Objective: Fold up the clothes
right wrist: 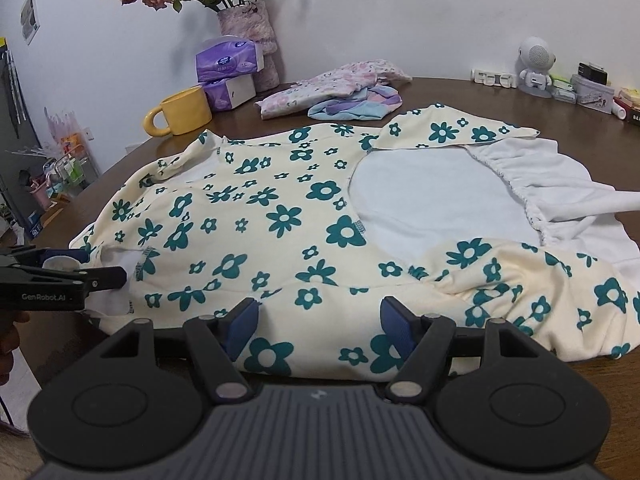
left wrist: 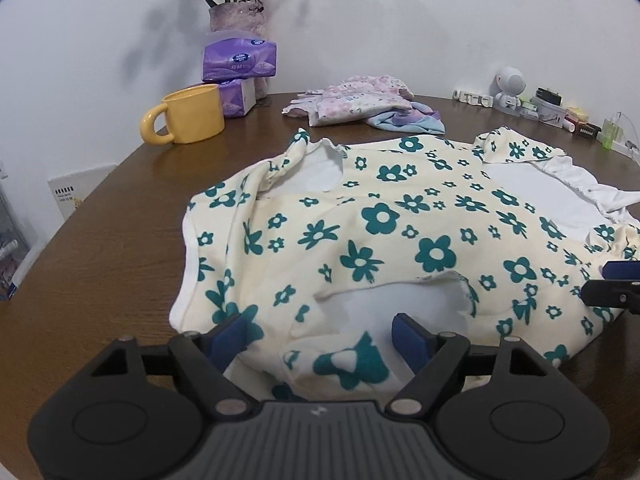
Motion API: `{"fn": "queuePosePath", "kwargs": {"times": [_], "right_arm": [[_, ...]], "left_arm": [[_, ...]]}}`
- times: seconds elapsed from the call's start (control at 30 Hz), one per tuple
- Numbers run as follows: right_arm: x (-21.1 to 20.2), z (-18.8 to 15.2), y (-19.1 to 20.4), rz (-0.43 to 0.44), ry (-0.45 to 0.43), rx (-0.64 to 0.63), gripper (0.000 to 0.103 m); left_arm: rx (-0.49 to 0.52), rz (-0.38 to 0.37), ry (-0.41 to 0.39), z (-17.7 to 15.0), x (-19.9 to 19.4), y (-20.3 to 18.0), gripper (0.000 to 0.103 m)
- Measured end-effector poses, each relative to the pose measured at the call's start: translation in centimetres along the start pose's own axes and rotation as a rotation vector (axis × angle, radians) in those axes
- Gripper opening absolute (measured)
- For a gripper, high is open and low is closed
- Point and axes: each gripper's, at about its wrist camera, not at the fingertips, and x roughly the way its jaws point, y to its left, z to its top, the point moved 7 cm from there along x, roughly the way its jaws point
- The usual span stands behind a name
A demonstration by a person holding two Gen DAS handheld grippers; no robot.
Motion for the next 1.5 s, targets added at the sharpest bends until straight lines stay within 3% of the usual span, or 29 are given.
{"fn": "queuePosePath", "kwargs": {"times": [0.33,1.17,1.3,1.5], "right_arm": [[0.0,0.2,1.3,0.088,0.004,-0.027,0.068],[-1.0,0.3,-0.8,0.080,-0.024,0.001,0.068],[-1.5,0.2,-1.6,0.070,-0.030,0.012,0.068],[-2.0,0.4,-1.6,0.062,-0.042,0.005,0.068]], "left_arm": [[0.011,0.001,-0.009,1.2,1.5,1.8,0.080],[-0.094,0.077,-0.005,3.0,3.2,7.4,0.076],[-0.118,0.002,-0.048,3.0,1.2,6.0,0.077],[-0.230,-0.134,-0.134,2.8,-2.4,3.8,0.090]]}}
